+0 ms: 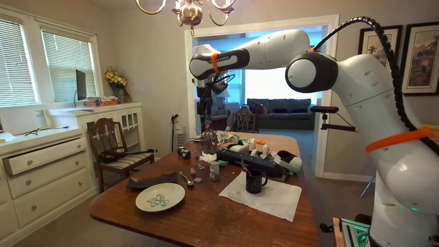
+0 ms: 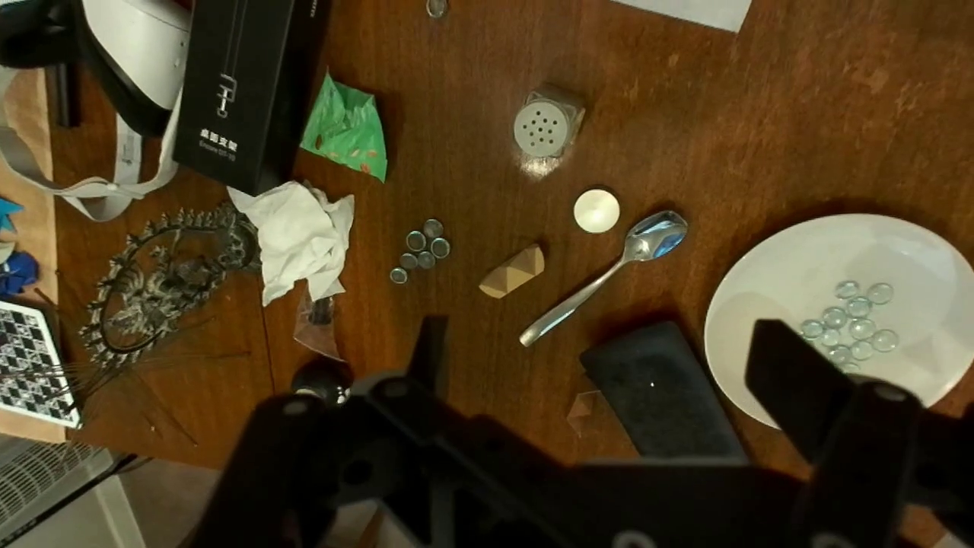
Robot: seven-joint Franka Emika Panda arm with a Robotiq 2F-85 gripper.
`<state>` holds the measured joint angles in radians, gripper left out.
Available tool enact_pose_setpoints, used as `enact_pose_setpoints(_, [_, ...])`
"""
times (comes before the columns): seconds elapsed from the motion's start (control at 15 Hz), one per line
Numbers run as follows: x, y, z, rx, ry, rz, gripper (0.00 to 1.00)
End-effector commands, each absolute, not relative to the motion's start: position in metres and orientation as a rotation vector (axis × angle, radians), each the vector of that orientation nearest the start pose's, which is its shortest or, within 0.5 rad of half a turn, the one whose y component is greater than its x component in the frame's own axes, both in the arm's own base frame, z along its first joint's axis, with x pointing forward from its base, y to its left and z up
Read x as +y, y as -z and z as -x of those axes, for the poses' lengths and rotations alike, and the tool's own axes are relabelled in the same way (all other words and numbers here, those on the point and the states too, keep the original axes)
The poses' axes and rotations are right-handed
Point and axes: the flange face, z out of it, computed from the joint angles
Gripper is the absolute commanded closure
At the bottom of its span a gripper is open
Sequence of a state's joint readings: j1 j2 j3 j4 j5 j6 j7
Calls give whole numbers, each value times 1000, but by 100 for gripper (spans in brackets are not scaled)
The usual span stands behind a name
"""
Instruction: Pick up the silver lid and put it on the glass container
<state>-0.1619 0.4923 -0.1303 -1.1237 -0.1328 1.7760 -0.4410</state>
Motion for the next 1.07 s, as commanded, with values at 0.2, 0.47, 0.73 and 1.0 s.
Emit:
enact_pose_setpoints(0.2, [-210,-446,-718,-472,-65,3178,0])
enact_pose_setpoints(0.47, [-222,-386,-735,-491,-138,3136,0])
enact_pose_setpoints(0.73, [-224,-342,-747,-479,-179,3104,0])
enact_pose_setpoints(1.0, [-224,-311,-748,-437,-238,3078,0])
